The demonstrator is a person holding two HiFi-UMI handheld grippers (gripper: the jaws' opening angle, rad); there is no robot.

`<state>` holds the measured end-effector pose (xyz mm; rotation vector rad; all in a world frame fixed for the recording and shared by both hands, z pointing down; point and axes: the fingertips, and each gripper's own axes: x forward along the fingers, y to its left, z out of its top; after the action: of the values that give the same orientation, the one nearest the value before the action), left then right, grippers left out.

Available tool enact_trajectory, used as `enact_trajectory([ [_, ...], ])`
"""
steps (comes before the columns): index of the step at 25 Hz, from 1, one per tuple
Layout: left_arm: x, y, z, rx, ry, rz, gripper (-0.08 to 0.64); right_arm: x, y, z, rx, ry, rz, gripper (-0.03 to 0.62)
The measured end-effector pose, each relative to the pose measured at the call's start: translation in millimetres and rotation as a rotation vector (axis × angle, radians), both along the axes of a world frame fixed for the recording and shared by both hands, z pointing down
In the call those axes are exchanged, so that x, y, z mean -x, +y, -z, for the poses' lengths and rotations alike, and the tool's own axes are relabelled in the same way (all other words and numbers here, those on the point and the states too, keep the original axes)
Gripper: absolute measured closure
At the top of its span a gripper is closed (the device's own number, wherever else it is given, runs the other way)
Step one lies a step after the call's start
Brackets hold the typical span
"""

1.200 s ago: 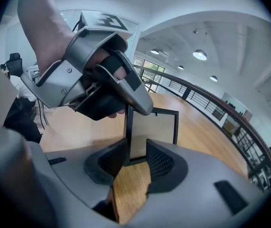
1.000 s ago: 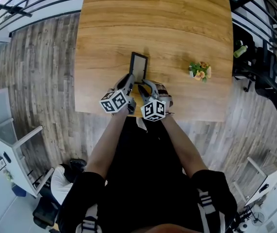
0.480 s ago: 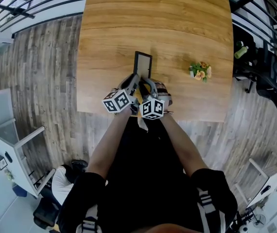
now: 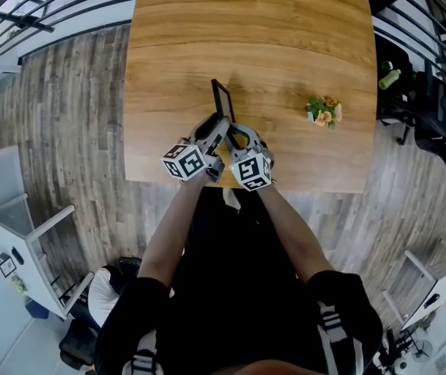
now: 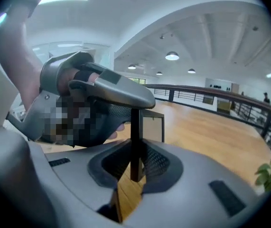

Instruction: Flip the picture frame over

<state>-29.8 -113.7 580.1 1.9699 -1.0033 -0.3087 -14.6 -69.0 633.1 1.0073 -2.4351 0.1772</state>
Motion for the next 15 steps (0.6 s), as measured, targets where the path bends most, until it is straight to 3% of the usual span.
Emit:
enact_trajectory([
  [5,5.5,0.7,9.7,-0.071,-0.04,0.004,0.373,-8.2,-6.3,7.5,0.084,-0.178,-0.092,0.523],
  [8,12.8,4.4,0.7,-0.059,-0.081,-0.01,0.373,-22.6,-15.1,2.7,0.143,-0.306,-0.178,0.523],
  [12,14.0,19.7,-41.1,0.028,-0.264,-0.097,0.374,-37.0,-27.1,0.5,0.253,-0.544,-0.302,0.523],
  [15,9.8,34.5,-70.9,0.043,-0.447,-0.186,0.374,-45.7,-31.3,-1.8,0.334,-0.689,-0.383,0.522],
])
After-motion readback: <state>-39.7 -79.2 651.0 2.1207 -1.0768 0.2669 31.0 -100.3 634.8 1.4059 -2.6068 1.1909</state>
